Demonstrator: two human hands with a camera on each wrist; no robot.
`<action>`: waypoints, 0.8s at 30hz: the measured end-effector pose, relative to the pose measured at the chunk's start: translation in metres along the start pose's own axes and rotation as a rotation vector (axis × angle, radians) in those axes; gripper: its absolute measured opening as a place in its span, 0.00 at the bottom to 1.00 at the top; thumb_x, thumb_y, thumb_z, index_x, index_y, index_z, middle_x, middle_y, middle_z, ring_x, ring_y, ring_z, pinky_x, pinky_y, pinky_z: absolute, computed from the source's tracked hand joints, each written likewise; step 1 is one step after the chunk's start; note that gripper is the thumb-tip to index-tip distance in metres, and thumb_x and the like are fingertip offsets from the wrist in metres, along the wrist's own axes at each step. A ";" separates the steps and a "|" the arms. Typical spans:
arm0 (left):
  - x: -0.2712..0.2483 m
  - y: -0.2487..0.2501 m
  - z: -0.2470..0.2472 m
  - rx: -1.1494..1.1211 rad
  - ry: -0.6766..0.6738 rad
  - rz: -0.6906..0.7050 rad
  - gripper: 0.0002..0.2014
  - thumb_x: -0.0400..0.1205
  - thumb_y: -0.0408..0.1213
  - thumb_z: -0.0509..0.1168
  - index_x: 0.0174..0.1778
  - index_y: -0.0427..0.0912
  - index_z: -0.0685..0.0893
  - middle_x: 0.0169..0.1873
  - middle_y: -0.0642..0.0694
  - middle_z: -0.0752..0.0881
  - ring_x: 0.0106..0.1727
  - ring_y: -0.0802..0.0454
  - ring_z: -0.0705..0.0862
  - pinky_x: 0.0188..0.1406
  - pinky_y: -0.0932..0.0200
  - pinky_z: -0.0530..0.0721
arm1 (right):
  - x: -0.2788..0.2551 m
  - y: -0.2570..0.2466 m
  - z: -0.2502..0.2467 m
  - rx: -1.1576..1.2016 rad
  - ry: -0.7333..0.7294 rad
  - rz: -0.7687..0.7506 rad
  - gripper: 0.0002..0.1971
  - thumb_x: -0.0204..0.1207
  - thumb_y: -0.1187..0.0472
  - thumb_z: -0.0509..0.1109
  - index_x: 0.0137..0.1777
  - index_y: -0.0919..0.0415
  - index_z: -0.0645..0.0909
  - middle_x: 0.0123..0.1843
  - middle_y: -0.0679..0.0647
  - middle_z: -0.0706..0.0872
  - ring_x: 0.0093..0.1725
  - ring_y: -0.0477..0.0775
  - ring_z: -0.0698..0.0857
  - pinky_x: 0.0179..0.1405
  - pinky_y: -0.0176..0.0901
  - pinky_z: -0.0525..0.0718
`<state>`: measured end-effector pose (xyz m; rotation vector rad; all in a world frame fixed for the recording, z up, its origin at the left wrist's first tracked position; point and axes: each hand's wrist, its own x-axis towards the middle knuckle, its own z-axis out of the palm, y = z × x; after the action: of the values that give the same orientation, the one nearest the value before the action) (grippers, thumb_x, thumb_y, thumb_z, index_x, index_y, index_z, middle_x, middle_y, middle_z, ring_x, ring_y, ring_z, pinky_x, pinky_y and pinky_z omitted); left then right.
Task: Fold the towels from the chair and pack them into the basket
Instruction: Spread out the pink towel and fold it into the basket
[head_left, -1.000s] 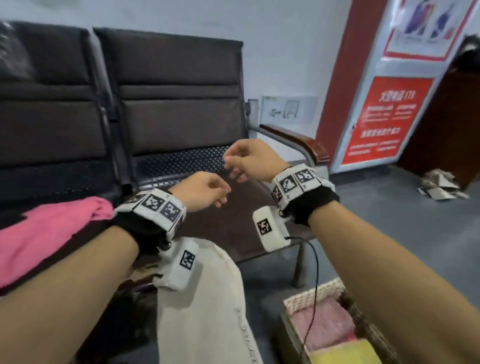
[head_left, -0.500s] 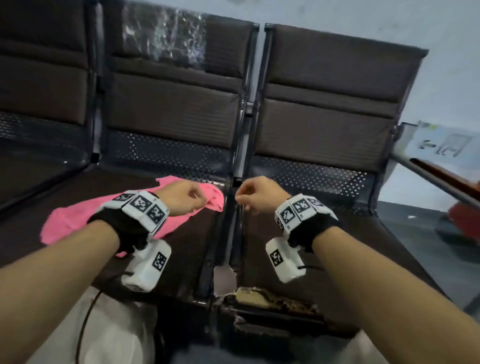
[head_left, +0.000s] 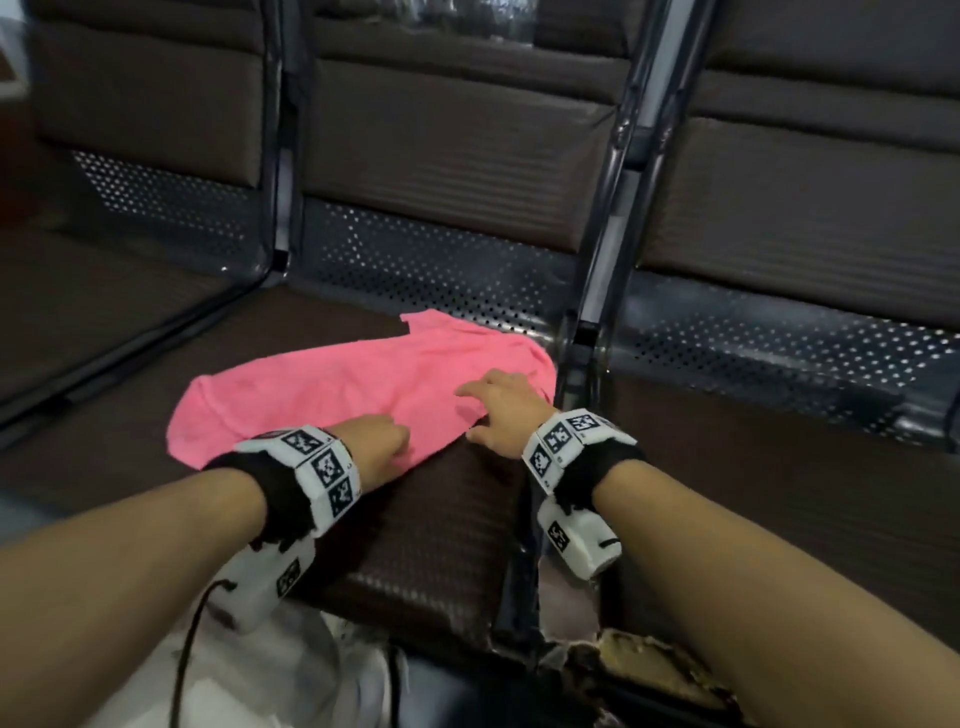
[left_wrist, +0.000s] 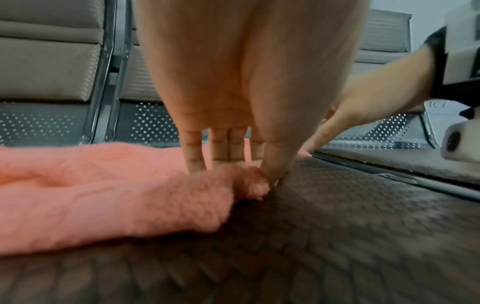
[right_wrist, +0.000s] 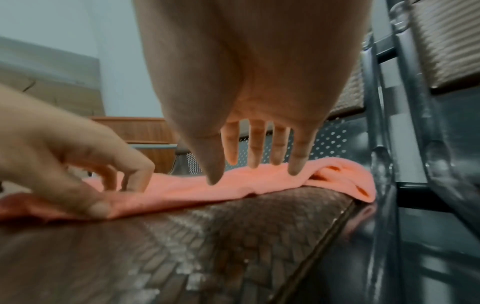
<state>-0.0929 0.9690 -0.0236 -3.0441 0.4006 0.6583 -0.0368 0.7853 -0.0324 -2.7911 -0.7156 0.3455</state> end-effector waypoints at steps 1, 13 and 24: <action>-0.001 -0.002 -0.001 -0.010 0.013 0.005 0.16 0.86 0.45 0.54 0.57 0.35 0.77 0.58 0.35 0.79 0.59 0.39 0.80 0.56 0.54 0.73 | 0.003 -0.002 0.004 -0.047 -0.017 -0.015 0.23 0.77 0.54 0.69 0.73 0.50 0.74 0.69 0.57 0.72 0.68 0.61 0.69 0.69 0.57 0.71; -0.033 0.035 -0.056 -0.467 0.552 0.076 0.05 0.86 0.41 0.53 0.53 0.44 0.66 0.43 0.34 0.84 0.47 0.33 0.83 0.50 0.44 0.79 | -0.066 0.004 -0.038 0.121 0.065 0.069 0.03 0.84 0.61 0.56 0.50 0.60 0.69 0.55 0.66 0.83 0.55 0.65 0.82 0.48 0.45 0.72; -0.070 0.120 -0.093 -0.458 1.026 0.237 0.13 0.85 0.56 0.50 0.51 0.53 0.73 0.40 0.35 0.86 0.45 0.31 0.84 0.40 0.46 0.78 | -0.247 0.043 -0.120 0.084 0.060 0.176 0.12 0.64 0.38 0.78 0.37 0.44 0.83 0.32 0.39 0.86 0.32 0.35 0.83 0.32 0.26 0.77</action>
<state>-0.1466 0.8652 0.0963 -3.5284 0.6683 -1.0446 -0.1939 0.6058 0.1100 -2.7769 -0.4332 0.3141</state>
